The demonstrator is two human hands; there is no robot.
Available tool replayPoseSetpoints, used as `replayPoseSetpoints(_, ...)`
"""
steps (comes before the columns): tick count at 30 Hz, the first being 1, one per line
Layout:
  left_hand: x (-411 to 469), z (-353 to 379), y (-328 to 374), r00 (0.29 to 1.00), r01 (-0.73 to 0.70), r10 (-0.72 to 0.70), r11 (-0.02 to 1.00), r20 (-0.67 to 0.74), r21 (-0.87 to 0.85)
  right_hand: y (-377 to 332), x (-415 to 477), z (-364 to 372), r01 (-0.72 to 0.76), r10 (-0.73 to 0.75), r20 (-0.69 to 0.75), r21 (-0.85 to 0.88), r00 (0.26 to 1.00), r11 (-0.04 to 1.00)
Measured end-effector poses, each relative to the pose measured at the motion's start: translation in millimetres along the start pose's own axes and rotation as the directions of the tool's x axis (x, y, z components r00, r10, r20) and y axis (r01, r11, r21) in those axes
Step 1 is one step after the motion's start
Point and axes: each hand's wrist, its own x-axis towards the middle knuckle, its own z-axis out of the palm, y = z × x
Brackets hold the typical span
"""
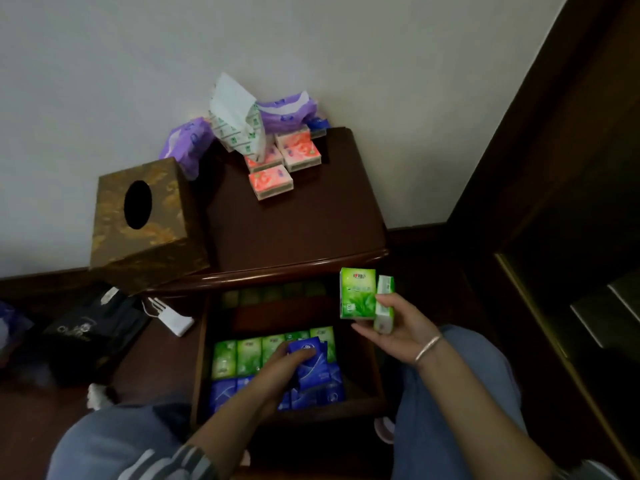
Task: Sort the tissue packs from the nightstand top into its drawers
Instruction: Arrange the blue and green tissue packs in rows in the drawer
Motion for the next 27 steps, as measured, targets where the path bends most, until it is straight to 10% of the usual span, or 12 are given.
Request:
replayPoseSetpoints(10, 59.4, 83.2, -19.3, 0.987, -0.144, 0.162, 0.814, 0.018, 0.562, -26.2, 14.4, -46.7, 0.169, -0.186, 0.089, 0.172, 0.978, 0.971)
replayPoseSetpoints(18, 76.4, 86.2, -49.3, 0.92, -0.193, 0.328, -0.103, 0.216, 0.976, -35.2, 13.6, -63.3, 0.217, -0.243, 0.099, 0.215, 0.965, 0.952)
replayPoseSetpoints(27, 94.5, 69.0, -42.6, 0.796, -0.371, 0.313, -0.425, 0.519, 0.826, -29.8, 16.7, -64.0, 0.194, -0.219, 0.111, 0.2, 0.969, 0.96)
